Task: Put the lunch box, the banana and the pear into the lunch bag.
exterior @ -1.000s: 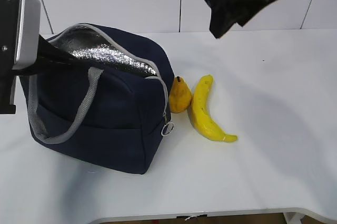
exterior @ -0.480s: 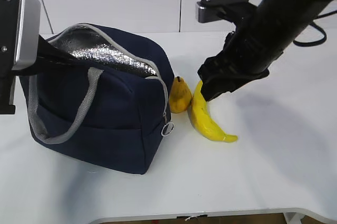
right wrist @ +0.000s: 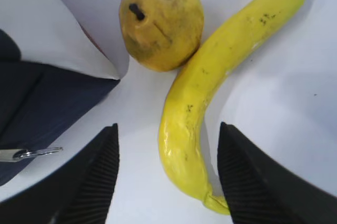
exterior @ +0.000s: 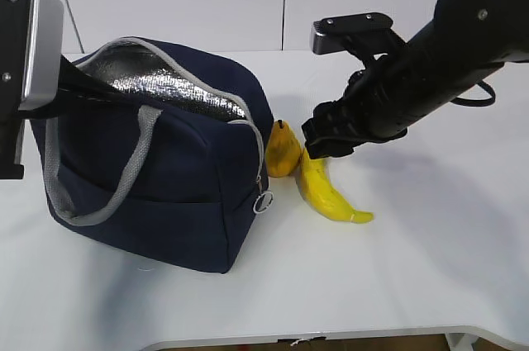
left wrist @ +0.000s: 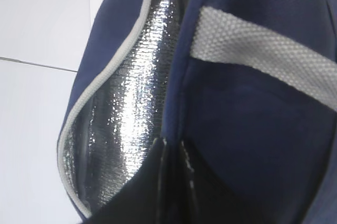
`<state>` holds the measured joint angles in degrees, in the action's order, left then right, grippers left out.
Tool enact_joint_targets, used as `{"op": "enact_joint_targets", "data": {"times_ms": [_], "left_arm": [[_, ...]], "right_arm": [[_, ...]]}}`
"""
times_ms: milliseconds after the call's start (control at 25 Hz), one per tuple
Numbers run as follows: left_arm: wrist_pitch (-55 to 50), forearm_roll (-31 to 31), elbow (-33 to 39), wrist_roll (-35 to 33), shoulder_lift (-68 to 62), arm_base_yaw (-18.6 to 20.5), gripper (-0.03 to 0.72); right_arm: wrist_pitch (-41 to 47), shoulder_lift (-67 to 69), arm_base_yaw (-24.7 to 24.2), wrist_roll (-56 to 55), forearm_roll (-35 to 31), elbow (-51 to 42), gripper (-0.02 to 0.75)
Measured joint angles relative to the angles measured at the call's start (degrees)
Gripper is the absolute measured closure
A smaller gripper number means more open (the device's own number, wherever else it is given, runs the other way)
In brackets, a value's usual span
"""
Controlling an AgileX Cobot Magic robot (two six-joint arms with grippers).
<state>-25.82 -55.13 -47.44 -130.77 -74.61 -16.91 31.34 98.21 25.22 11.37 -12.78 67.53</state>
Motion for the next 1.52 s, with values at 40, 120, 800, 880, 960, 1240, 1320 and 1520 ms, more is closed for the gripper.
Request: {"op": "enact_joint_targets", "data": {"times_ms": [40, 120, 800, 880, 960, 1240, 1320, 1520], "left_arm": [[0.0, 0.0, 0.0, 0.0, 0.0, 0.0, 0.700], [0.0, 0.1, 0.0, 0.0, 0.0, 0.0, 0.700], [-0.1, 0.1, 0.0, 0.0, 0.0, 0.0, 0.700], [-0.1, 0.1, 0.0, 0.0, 0.0, 0.0, 0.700], [-0.1, 0.2, 0.0, 0.0, 0.0, 0.0, 0.700], [-0.1, 0.2, 0.0, 0.0, 0.0, 0.0, 0.700], [-0.1, 0.2, 0.0, 0.0, 0.0, 0.0, 0.700], [-0.1, 0.2, 0.0, 0.0, 0.0, 0.0, 0.700]], "right_arm": [[-0.4, 0.5, 0.0, 0.0, -0.1, 0.0, 0.255], [-0.9, 1.5, 0.0, 0.0, -0.3, -0.5, 0.254], [-11.0, 6.3, 0.0, 0.0, -3.4, -5.0, 0.254], [-11.9, 6.8, 0.0, 0.0, -3.7, -5.0, 0.254], [-12.6, 6.9, 0.0, 0.0, -4.1, -5.0, 0.254], [-13.4, 8.7, 0.0, 0.0, -4.2, -5.0, 0.253], [-14.2, 8.7, 0.0, 0.0, -4.2, -5.0, 0.253], [-15.1, 10.6, 0.0, 0.0, -4.4, -5.0, 0.253]]}}
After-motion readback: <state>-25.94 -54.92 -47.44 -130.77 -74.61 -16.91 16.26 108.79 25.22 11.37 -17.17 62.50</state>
